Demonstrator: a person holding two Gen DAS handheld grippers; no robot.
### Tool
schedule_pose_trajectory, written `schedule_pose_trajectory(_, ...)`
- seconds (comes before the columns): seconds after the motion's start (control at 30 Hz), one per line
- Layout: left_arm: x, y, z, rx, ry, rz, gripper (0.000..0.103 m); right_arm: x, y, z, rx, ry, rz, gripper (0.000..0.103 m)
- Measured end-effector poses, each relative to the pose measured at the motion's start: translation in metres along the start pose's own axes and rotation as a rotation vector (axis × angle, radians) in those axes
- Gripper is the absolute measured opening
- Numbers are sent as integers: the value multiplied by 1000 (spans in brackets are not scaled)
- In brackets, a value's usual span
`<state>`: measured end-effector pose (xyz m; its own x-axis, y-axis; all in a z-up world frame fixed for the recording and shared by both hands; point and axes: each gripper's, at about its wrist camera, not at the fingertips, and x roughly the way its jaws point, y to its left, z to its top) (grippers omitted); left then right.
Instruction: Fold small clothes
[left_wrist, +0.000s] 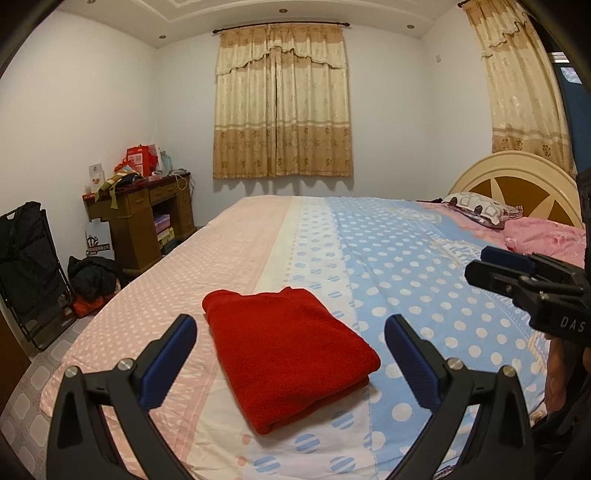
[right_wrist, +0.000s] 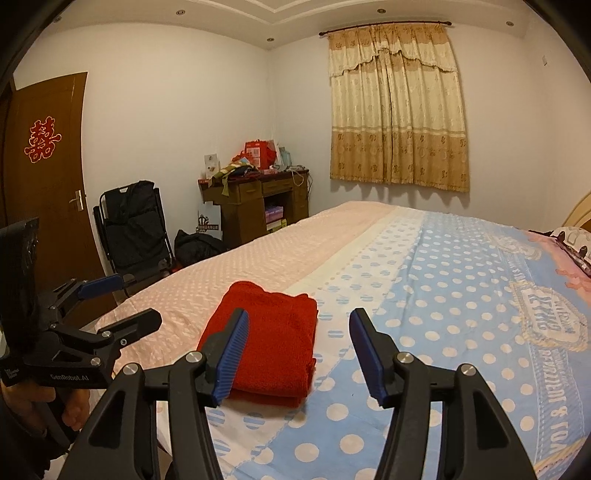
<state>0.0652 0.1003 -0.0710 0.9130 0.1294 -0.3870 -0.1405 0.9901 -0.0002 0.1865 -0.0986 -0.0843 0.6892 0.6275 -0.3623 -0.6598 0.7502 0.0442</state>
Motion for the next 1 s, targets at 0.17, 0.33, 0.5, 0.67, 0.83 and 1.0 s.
schedule_pose_trajectory(0.17, -2, -3, 1, 9, 0, 10, 103, -8, 2, 1, -4, -26, -4, 58)
schedule_pose_trajectory(0.33, -2, -4, 3, 17, 22, 10, 103, -12, 4, 1, -6, -39, -3, 58)
schedule_pose_trajectory(0.5, 0, -3, 3, 18, 39, 16, 103, -14, 7, -1, -15, -43, -2, 59)
schedule_pose_trajectory(0.67, 1, -2, 2, 12, 51, 16, 103, -16, 9, -2, -21, -46, 2, 59)
schedule_pose_trajectory(0.83, 2, -1, 2, 8, 54, 23, 103, -20, 11, 0, -26, -63, 4, 59)
schedule_pose_trajectory(1.0, 2, 0, 2, 2, 56, 29, 103, -20, 13, -1, -34, -64, 2, 59)
